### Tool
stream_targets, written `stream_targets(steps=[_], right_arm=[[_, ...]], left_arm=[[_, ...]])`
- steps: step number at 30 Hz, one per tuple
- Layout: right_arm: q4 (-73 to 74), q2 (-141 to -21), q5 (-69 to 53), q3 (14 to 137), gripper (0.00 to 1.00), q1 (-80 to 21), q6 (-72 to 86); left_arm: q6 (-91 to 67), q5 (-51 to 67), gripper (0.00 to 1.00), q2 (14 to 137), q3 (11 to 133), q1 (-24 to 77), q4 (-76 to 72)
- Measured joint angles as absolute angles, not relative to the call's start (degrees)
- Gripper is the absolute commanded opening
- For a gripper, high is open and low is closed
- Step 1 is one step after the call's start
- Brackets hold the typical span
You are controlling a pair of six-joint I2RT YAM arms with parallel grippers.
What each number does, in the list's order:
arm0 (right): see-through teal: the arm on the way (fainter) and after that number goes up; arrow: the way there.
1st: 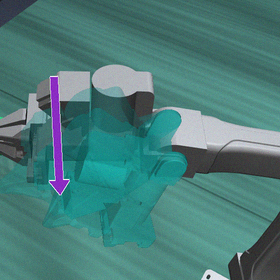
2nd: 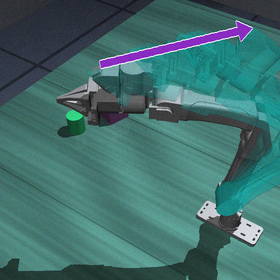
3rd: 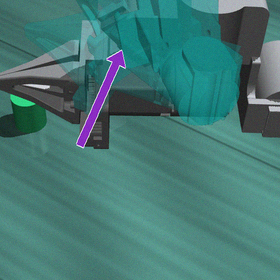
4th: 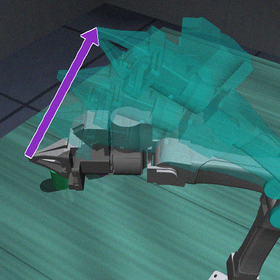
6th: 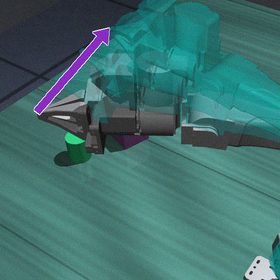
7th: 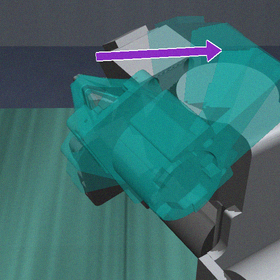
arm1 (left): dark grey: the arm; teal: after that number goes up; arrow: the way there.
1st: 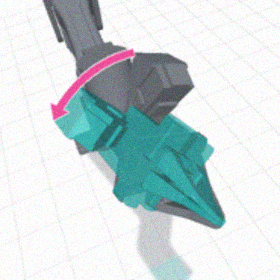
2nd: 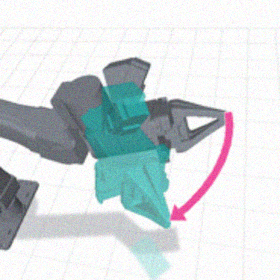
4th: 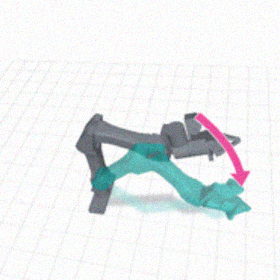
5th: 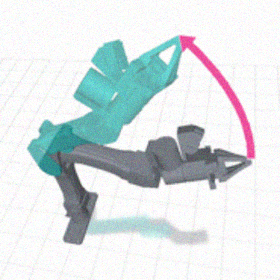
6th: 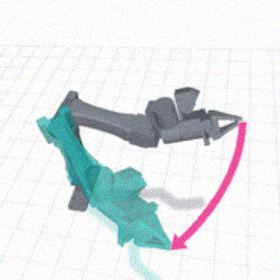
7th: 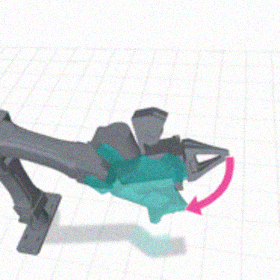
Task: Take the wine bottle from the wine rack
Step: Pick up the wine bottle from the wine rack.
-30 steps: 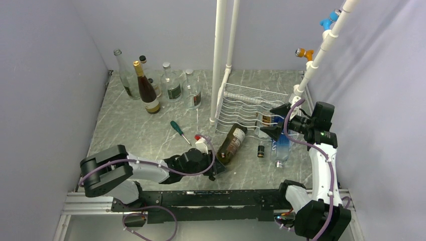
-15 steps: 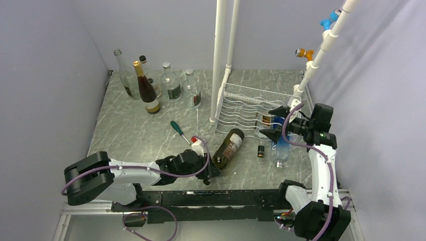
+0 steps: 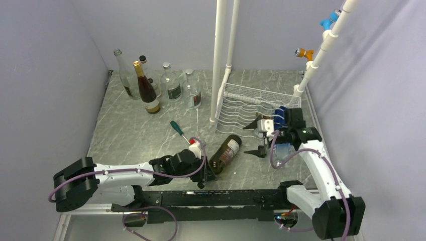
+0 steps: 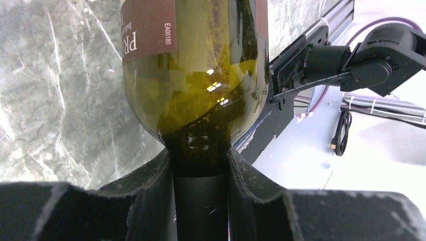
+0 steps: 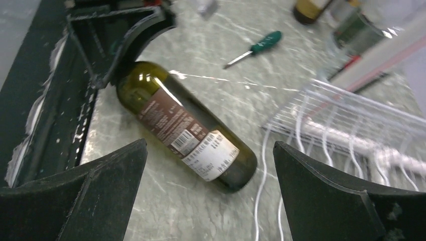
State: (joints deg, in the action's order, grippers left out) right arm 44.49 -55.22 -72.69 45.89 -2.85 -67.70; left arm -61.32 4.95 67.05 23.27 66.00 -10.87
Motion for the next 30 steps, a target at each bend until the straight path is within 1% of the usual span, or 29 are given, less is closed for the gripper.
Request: stream_targets(steps=[7, 17, 23, 30], right_arm=[[47.8, -60.7, -65.6, 45.9, 1.0, -16.3, -79.4], [44.7, -65.1, -51.7, 45.9, 1.0, -32.0, -82.3], [39.0, -66.1, -43.5, 45.9, 1.0, -37.6, -80.4], [34.1, -67.8, -37.8, 43.4, 1.0, -42.9, -79.0]], left_arm=[[-59.4, 6.1, 0.0, 65.2, 26.5, 66.0, -3.8], [-56.9, 9.0, 0.0, 65.0, 31.6, 64.8, 3.9], [-56.2, 11.8, 0.0, 65.6, 33.8, 63.3, 5.5], [-56.0, 14.5, 0.0, 68.6, 35.8, 62.4, 5.9]])
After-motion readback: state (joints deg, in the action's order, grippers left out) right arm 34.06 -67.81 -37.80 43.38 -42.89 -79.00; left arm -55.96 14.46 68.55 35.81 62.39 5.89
